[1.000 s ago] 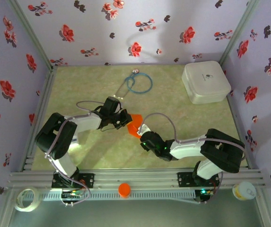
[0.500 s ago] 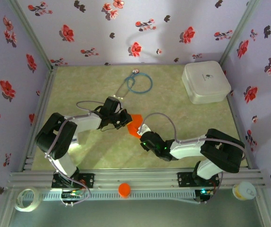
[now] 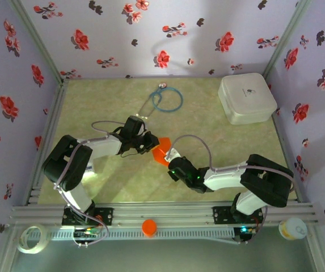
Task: Fold a paper plane with a square sheet of paper (pick it up from the middle)
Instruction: Fourth fold the wing at the center of the table.
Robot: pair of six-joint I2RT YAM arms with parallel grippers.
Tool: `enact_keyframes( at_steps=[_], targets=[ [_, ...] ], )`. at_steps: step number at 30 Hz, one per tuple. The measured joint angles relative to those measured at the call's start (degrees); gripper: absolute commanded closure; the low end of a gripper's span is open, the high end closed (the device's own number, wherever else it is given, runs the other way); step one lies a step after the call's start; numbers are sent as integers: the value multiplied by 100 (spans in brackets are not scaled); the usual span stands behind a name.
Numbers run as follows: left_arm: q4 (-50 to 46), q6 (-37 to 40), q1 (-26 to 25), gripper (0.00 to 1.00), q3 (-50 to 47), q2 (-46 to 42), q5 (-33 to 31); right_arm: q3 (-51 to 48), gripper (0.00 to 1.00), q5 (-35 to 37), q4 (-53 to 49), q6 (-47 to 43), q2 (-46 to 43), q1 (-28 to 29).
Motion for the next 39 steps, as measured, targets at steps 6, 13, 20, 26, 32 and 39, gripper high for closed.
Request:
enact_keyframes(
  at_steps=[6,13,20,26,32,39],
  targets=[
    [-129,9,2,47,-22,-306,-214,-37,94,-525,236,352,107,-232],
    [-343,101,33,46,-22,-715,-503,-149,95,-1449,623,944,114,-748],
    [-369,155,37,61,-98,-750,-549,-166,96,-2326,929,1587,334,-1141],
    [-317,186,37,83,-109,-748,-501,-166,97,-2933,1158,2024,498,-1419],
    [-166,168,37,93,-129,-673,-396,-197,96,-3508,1456,2470,636,-1753],
    [-28,168,-15,97,-79,-251,-160,-428,96,-4085,2076,3036,761,-2094]
  ],
)
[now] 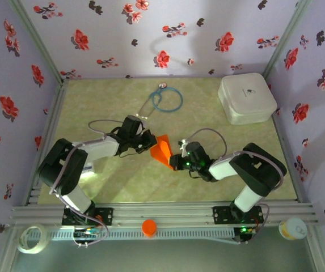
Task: Fold a paper plane with a square sheet of paper (pick it up from the middle)
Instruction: Fourth fold the wing at the center of the table.
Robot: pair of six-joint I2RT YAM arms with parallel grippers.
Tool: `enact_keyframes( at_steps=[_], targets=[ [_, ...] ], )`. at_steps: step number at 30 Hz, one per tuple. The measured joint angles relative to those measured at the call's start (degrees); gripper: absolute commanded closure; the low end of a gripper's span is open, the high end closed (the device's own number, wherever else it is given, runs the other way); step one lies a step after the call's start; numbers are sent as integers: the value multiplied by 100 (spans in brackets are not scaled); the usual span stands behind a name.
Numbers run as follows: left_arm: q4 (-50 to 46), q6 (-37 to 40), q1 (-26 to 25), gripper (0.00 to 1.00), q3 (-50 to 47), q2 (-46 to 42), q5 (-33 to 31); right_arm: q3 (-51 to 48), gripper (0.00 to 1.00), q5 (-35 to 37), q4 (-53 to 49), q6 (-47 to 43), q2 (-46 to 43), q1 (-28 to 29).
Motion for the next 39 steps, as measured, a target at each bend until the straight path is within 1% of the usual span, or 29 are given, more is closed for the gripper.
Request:
enact_keyframes(
  at_steps=[3,10,16,21,39],
  targets=[
    [17,0,-76,97,92,203,70,-68,96,-197,214,203,59,-116],
    [107,0,-240,97,321,481,177,-37,96,-638,310,535,190,-334],
    [225,0,-273,97,439,667,195,66,96,-1106,299,798,341,-511],
    [273,0,-291,97,476,885,192,109,95,-1364,302,979,424,-634],
    [264,46,-299,97,638,1246,164,234,95,-1576,72,1088,461,-726]
  ],
)
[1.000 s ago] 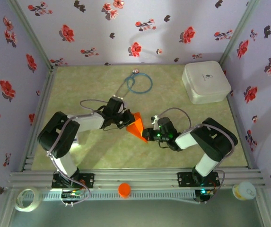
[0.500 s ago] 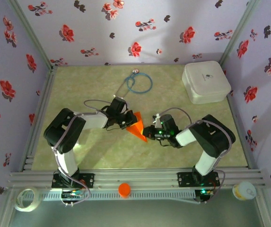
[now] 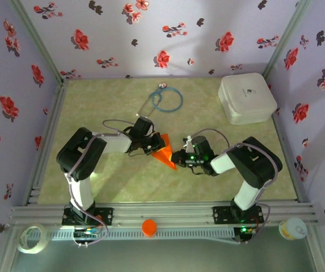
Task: Fold a paper plane with a square sheet of paper (pick it up from the middle)
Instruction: Fourth fold the wing at the center of the table.
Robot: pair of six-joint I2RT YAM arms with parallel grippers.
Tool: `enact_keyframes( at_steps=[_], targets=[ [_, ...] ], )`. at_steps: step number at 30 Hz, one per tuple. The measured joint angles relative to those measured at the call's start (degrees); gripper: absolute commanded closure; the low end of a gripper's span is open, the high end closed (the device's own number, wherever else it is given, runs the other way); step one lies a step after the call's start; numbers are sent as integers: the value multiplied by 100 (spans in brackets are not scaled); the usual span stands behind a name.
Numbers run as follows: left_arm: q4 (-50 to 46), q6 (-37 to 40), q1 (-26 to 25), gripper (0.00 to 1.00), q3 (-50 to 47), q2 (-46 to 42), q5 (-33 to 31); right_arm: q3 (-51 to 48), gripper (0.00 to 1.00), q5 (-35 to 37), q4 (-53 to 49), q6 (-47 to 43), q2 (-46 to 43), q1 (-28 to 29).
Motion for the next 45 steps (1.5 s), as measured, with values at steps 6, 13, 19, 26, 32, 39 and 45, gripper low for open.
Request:
enact_keyframes(
  at_steps=[6,13,19,26,32,39,45],
  targets=[
    [-24,81,0,97,66,48,-17,24,95,-11,-59,4,0,-7],
    [-42,87,0,98,76,70,-46,44,95,-17,-105,4,0,-7],
    [-55,94,0,97,114,157,-55,94,95,-61,-212,4,0,-33],
    [-122,111,0,98,214,262,-46,101,95,-63,-234,4,0,-33],
    [-138,131,0,99,225,275,-37,107,88,-79,-249,9,-2,-35],
    [-140,131,0,99,225,280,-35,175,77,-138,-485,24,-162,-44],
    [-140,131,0,99,225,280,-35,162,77,-28,-1008,-92,-450,-26]
  ],
)
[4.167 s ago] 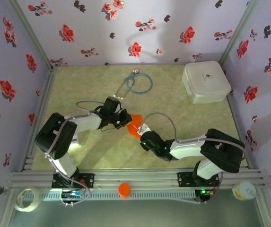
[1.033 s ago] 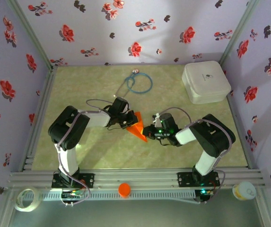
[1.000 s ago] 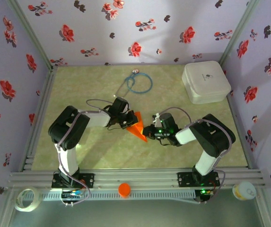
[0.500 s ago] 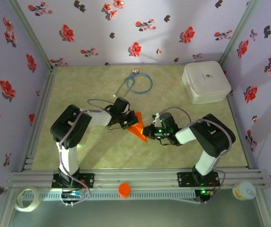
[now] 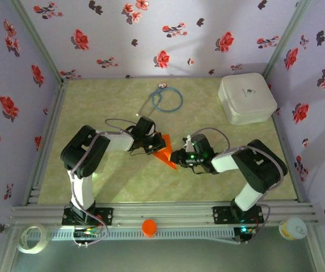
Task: Fold a paper plane with a square sheet of paper (pick it up from the middle)
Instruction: Fourth fold the wing at the center of the table.
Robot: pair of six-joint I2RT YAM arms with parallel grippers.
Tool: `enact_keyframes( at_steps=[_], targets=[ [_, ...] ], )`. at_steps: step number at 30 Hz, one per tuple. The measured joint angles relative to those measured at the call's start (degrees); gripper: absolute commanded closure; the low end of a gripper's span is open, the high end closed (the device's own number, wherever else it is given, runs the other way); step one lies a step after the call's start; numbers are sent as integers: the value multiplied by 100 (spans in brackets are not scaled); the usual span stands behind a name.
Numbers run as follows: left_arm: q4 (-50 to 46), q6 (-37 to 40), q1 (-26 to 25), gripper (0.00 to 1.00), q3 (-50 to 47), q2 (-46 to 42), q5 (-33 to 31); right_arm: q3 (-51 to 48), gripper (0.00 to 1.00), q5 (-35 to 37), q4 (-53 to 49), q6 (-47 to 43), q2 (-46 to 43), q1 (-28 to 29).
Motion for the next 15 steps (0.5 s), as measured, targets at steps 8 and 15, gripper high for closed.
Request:
enact_keyframes(
  at_steps=[8,15],
  targets=[
    [4,0,0,99,-2,0,2,-37,86,101,-400,-125,-173,72],
    [39,-2,0,100,-15,0,2,-42,90,118,-448,-136,-129,81]
  ],
)
